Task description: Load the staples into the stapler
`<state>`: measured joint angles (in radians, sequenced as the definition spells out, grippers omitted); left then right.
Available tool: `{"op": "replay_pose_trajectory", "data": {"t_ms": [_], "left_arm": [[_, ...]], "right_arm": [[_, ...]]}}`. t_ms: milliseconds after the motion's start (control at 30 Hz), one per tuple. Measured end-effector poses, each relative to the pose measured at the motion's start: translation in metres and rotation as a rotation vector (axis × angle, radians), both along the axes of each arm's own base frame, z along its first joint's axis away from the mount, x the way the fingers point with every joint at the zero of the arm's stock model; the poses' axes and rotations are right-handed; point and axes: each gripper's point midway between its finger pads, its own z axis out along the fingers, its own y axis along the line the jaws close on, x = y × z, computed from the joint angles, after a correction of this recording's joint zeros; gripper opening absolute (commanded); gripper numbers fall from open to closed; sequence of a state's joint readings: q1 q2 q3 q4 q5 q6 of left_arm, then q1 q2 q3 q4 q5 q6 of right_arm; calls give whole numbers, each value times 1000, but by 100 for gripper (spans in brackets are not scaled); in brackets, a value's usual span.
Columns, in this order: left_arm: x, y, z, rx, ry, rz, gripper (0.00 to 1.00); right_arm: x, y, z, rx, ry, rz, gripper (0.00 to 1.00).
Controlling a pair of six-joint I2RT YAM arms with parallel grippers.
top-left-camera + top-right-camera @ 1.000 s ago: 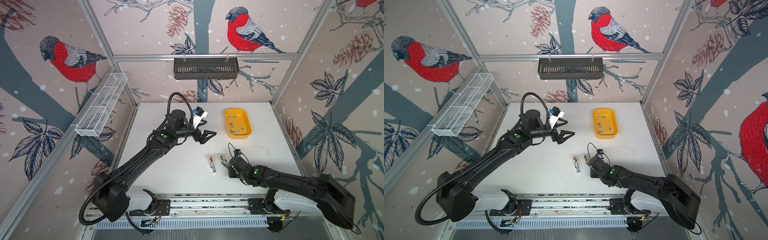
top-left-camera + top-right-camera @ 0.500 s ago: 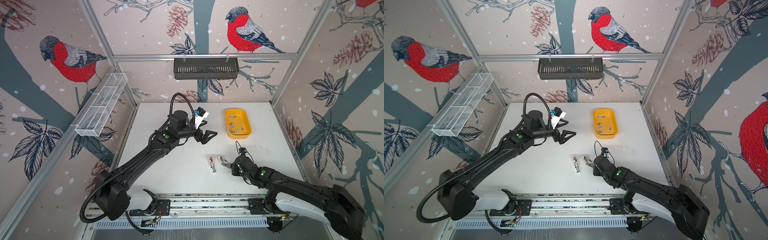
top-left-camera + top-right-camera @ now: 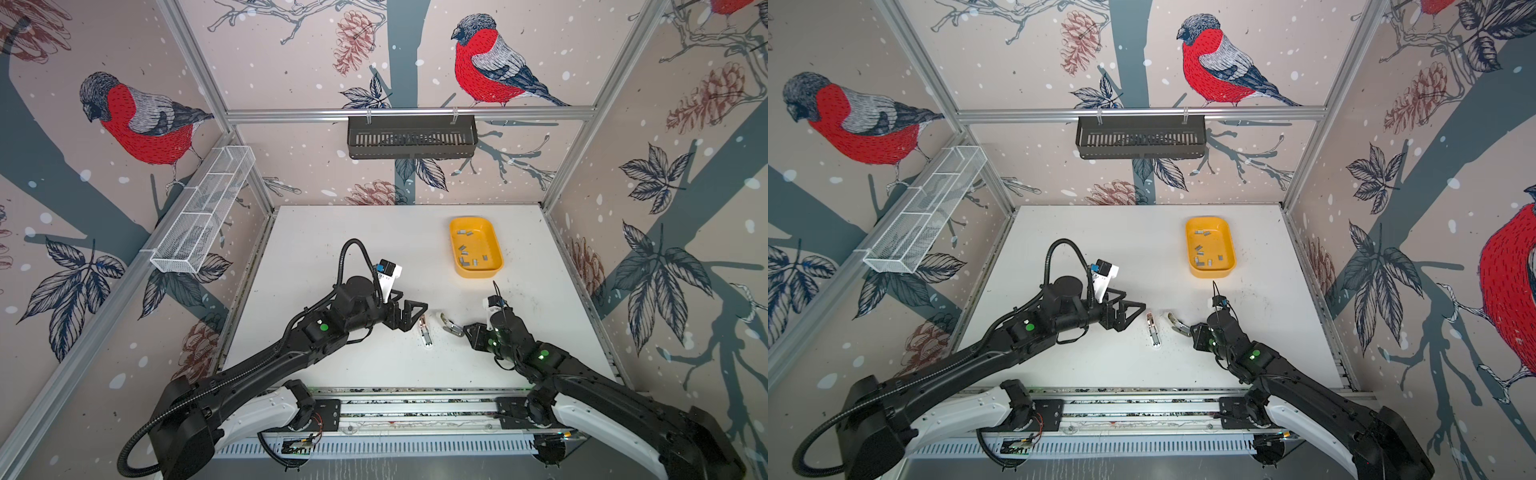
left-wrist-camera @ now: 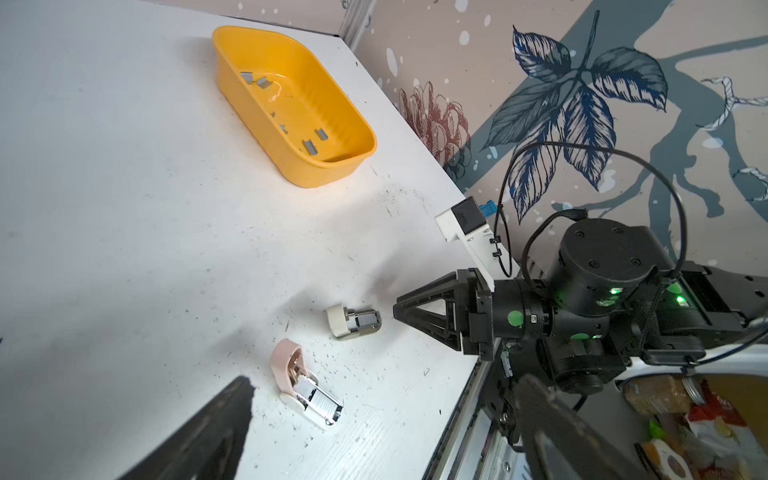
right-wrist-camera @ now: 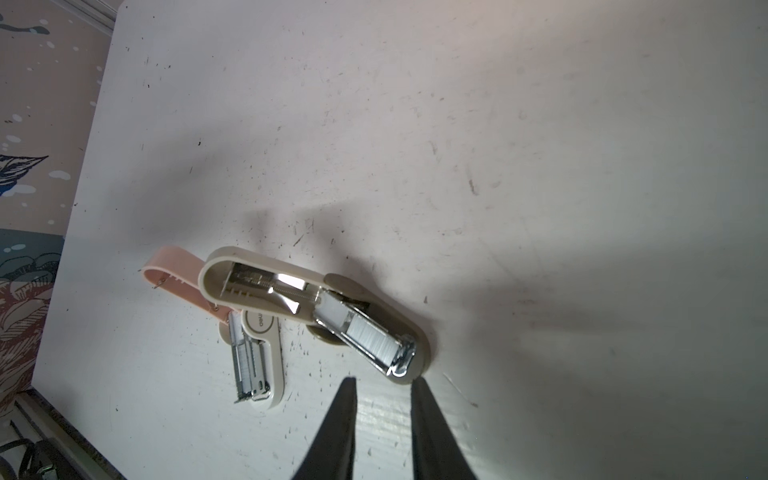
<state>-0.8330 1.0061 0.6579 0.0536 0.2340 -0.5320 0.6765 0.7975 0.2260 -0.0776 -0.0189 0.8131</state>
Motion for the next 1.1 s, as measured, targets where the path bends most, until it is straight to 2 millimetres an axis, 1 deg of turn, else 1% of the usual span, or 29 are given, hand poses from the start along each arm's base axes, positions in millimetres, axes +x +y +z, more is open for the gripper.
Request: {"op": "replay_pose_trajectory", "data": {"t_ms": [133,300,367,467,567,733,1100], "left_arm": [[-1,1,-18,-11,86,50,97],[-4,-15,-37,10,166,51,98],[-5,-25,-39,13,184,42,97],[-1,-36,-40,17,195,39,97],[2,-45,-38,20,198,45,97],[2,-57,-39,22,201,32,97],[1,-80,-65,74,285,26,94]], "right_arm": [[1,-3,-9,9,28,7,21],[0,2,-12,30,36,44,20],[-1,3,-14,30,40,59,19],[-1,5,-15,36,42,68,19],[0,6,-16,42,43,73,18],[0,6,-21,44,53,73,15],[2,3,-23,46,43,61,13]]}}
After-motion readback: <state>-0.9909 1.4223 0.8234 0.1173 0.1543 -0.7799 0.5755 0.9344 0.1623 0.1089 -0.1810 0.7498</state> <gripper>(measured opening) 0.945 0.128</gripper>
